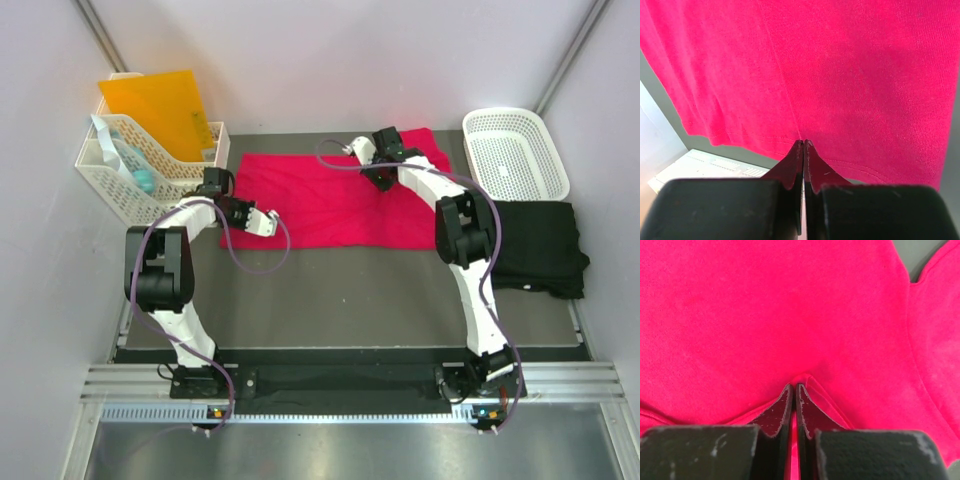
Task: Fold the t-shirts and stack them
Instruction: Fold the tshirt
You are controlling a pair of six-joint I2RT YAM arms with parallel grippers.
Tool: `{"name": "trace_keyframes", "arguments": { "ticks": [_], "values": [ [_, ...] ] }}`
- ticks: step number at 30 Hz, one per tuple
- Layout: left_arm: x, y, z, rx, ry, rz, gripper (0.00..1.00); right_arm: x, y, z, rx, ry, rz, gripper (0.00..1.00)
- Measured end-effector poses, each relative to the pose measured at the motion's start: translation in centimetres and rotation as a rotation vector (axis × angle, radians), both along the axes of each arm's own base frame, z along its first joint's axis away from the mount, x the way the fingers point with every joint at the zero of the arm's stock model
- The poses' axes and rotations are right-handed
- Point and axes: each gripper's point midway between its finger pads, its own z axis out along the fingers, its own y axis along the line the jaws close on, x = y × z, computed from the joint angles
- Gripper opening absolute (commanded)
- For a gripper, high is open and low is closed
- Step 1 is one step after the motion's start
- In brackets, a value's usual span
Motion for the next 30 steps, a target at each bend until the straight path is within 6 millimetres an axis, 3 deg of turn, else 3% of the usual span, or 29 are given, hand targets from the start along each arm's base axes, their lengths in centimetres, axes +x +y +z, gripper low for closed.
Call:
{"name": "trace_keyframes", "arguments": {
  "ticks": [15, 17, 18, 21, 26, 29, 30],
  "values": [
    [0.0, 0.0, 0.0, 0.0, -0.001, 0.0, 0.0, -0.1, 1.9, 1.6, 0.025, -0.044, 0.051, 0.01],
    [0.0, 0.0, 0.0, 0.0, -0.001, 0.0, 0.0, -0.2, 2.2, 1.7, 0.026, -0.045, 0.058, 0.08],
    [0.0, 0.0, 0.0, 0.0, -0.001, 0.0, 0.0, -0.2, 2.2, 1.7, 0.026, -0.046, 0.061, 0.27],
    [0.0, 0.0, 0.0, 0.0, -0.001, 0.0, 0.0, -0.2, 2.5, 1.7, 0.021, -0.052, 0.073, 0.51],
    [0.0, 0.0, 0.0, 0.0, -0.001, 0.0, 0.0, -0.1, 2.7, 1.7, 0.01, -0.072, 0.074, 0.58],
    [0.0, 0.0, 0.0, 0.0, -0.001, 0.0, 0.0, -0.2, 2.4, 1.5, -0.002, -0.078, 0.061, 0.55],
    [0.0, 0.0, 0.0, 0.0, -0.002, 0.0, 0.0, -0.4, 2.1, 1.3, -0.01, -0.078, 0.051, 0.48]
  ]
}}
